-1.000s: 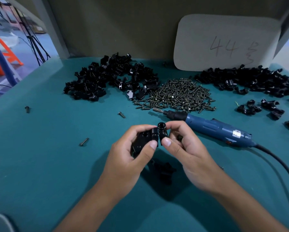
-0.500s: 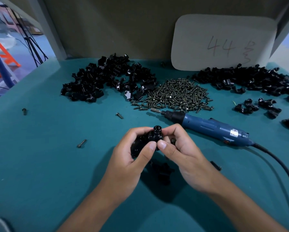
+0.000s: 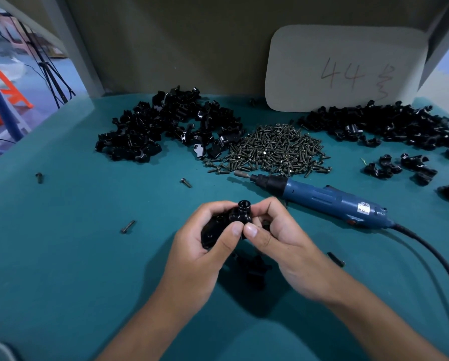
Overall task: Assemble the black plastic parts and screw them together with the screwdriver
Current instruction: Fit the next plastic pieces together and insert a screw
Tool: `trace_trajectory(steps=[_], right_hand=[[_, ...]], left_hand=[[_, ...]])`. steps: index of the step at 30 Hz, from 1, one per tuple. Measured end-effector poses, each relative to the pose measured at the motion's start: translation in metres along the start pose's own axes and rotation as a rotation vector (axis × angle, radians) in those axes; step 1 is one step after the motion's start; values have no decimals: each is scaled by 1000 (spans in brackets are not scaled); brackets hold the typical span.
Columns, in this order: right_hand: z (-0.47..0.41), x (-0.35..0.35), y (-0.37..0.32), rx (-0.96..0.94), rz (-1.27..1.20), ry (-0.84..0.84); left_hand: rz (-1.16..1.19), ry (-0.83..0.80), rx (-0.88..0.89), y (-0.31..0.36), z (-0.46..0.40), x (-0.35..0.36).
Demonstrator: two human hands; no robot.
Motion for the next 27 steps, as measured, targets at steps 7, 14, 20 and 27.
trace_trajectory(steps=[7,14,20,27], right_hand=[[-8,-11,10,116,-394,108],[-4,-30,3,82,-351,206],[1,-32,-17,-81,-50,256],[6,-24,-23,-149,135,279]], left_hand=[[-32,83,3,1,0,-6],[105,50,-32,-5,-2,-4],[49,75,-42,-11,-2,-8],[27,75,-23,-8,-1,-6]])
Point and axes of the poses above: each hand's wrist, its own z-axis away from the middle knuckle, its own x-axis out of the palm, y = z × x, the point moved 8 cm from there along -z, towards the middle knuckle, and after that the axes turned 7 degrees about -y, right-handed, at the moved point
